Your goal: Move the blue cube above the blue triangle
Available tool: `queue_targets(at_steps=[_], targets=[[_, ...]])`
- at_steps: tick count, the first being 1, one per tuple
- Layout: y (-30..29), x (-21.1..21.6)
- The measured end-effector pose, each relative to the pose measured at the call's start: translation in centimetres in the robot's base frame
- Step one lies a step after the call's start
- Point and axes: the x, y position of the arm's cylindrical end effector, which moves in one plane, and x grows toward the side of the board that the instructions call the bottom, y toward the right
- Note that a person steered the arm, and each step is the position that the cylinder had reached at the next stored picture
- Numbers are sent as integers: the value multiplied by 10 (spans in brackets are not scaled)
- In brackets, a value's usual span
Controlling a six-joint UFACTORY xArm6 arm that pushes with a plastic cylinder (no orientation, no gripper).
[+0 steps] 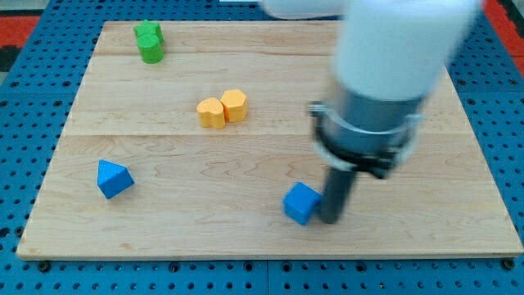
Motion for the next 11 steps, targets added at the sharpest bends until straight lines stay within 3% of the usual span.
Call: queue_targets(at_steps=[1, 2, 3, 5, 7, 9, 11], targets=[[-129, -22], [-152, -41], [-103, -68], [-150, -83], [-167, -58], [-161, -88], [-190, -78]])
